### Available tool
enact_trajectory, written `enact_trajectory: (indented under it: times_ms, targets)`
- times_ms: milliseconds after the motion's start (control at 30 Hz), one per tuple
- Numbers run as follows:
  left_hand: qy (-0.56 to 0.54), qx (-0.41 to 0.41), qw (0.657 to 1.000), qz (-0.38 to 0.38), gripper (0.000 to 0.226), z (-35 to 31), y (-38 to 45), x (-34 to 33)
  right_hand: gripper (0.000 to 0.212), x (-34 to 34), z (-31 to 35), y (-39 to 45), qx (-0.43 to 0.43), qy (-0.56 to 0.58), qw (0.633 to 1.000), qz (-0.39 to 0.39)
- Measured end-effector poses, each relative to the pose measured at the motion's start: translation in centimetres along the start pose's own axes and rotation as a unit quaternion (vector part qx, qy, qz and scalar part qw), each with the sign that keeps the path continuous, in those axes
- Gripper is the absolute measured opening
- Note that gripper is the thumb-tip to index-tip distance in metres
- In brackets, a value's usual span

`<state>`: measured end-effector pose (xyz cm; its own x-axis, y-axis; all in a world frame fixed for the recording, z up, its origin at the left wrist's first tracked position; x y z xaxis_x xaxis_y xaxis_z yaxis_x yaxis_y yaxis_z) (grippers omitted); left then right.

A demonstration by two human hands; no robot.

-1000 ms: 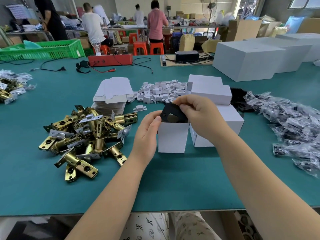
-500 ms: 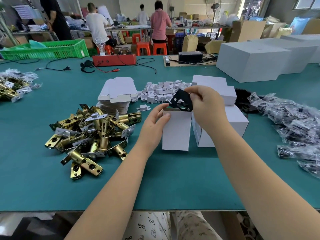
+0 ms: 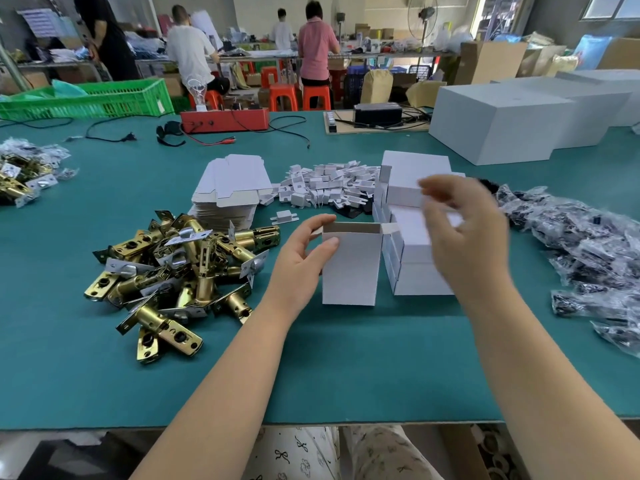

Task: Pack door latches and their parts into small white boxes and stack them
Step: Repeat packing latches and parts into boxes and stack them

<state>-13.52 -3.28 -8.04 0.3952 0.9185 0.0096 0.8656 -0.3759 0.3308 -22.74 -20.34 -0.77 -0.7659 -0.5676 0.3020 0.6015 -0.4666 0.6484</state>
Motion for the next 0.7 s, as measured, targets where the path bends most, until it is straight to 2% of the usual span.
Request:
enact_trajectory:
  times_ms: [67, 133, 167, 233, 267, 333, 433, 500, 600, 700]
  targets:
    - [-0.011, -0.007, 1.000, 0.004, 0.018, 0.0, -0.4, -0.2, 0.027, 3.3, -2.9, -0.2, -0.065, -0.015, 0.996, -0.064]
    - [-0.018, -0.012, 1.000, 0.011, 0.015, -0.2, -0.9, -0.8, 0.030, 6.6, -6.7, -0.1, -0.138, -0.142, 0.978, -0.062]
    - [-0.017, -0.019, 1.000, 0.016, 0.014, -0.4, -1.1, -1.1, 0.034, 8.0, -8.8, 0.0, -0.188, -0.245, 0.951, -0.031]
    - [-0.023, -0.034, 0.999, 0.031, 0.015, -0.9, -1.3, -1.6, 0.049, 10.8, -12.7, -0.5, -0.334, -0.386, 0.860, 0.017]
    - [-0.030, -0.037, 0.998, 0.037, 0.018, -1.2, -1.4, -1.8, 0.057, 12.0, -14.1, -1.2, -0.402, -0.404, 0.822, 0.021]
    - [-0.038, -0.030, 0.998, 0.045, 0.017, -1.5, -1.5, -1.7, 0.073, 13.7, -16.0, -2.1, -0.474, -0.400, 0.784, 0.029]
    - [-0.037, -0.025, 0.998, 0.051, 0.015, -1.8, -1.8, -1.6, 0.088, 14.4, -17.8, -2.2, -0.476, -0.434, 0.761, 0.078]
    - [-0.034, -0.034, 0.997, 0.054, 0.021, -1.8, -1.9, -1.7, 0.091, 13.9, -18.1, -1.7, -0.469, -0.455, 0.751, 0.098]
    - [-0.031, -0.041, 0.998, 0.046, 0.032, -1.5, -1.9, -1.8, 0.084, 12.7, -18.0, -0.9, -0.453, -0.454, 0.762, 0.098]
    - [-0.028, -0.042, 0.998, 0.042, 0.029, -1.4, -1.8, -1.8, 0.073, 11.3, -17.9, 0.0, -0.407, -0.439, 0.793, 0.110]
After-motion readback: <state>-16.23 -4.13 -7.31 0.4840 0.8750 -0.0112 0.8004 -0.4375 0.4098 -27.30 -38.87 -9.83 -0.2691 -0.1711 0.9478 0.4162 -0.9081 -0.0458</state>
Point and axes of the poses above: each hand's wrist, its own y-axis towards the middle knuckle, its own x-axis out of the back of the hand, z = x × y, the point moved 4 cm from there along y, towards the middle knuckle, and after that the axes turned 5 degrees about -x, right-handed, at the moved point
